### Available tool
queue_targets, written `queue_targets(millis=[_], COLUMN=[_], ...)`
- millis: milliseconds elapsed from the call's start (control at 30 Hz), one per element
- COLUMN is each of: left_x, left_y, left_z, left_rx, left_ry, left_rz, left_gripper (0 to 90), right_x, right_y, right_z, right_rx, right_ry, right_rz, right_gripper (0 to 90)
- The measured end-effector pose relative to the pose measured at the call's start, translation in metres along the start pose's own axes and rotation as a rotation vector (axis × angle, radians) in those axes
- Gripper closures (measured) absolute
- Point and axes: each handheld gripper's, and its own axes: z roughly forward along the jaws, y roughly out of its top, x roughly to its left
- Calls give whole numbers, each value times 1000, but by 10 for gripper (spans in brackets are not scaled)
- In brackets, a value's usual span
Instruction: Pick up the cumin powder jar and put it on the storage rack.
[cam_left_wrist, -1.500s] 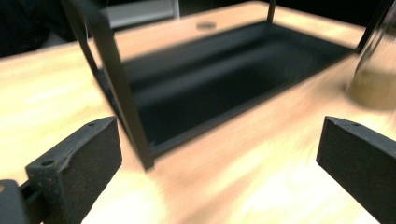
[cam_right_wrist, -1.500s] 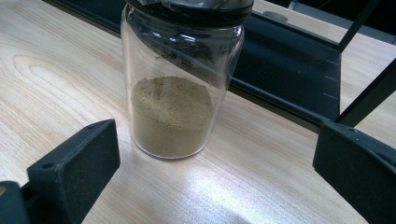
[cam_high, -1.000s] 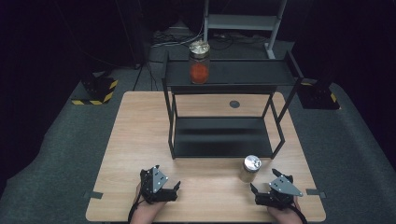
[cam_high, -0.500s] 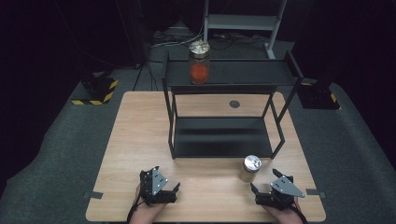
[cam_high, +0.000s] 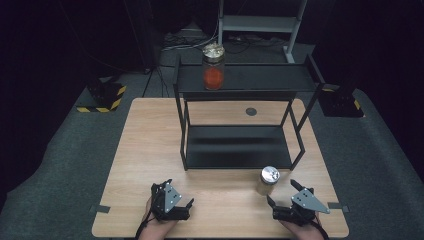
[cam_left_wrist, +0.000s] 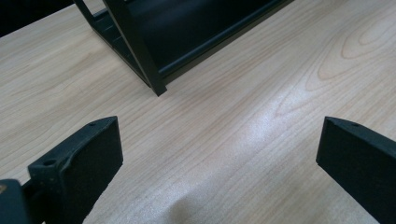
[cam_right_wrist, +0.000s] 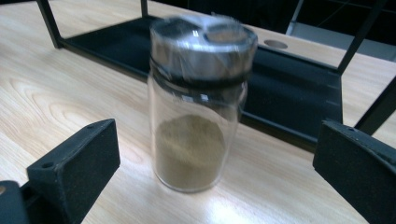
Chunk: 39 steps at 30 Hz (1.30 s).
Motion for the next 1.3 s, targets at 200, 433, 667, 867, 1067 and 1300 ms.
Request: queue_targets(millis=[200, 433, 667, 867, 1067, 1300], left_x=[1, 3, 2, 5, 5, 6], left_y=[2, -1, -1, -1, -1, -1], left_z=[1, 0, 0, 0, 0, 0], left_rx=[11, -4, -3, -3, -3, -7], left_ry=[-5, -10, -9, -17, -21, -27], left_rz=[3, -14, -7, -17, -13, -15], left_gripper=[8, 8, 8, 8, 8, 8], right_x=[2, 1, 0, 0, 1, -6], right_y=[4, 9, 14, 15, 14, 4], right_z=[1, 9, 18, 23, 30, 35], right_rx=[-11, -20, -38, -51, -68, -96], right_ry=[-2, -13, -6, 12, 11, 42], right_rz=[3, 12, 52, 61, 74, 111], right_gripper=[0, 0, 0, 0, 89, 242])
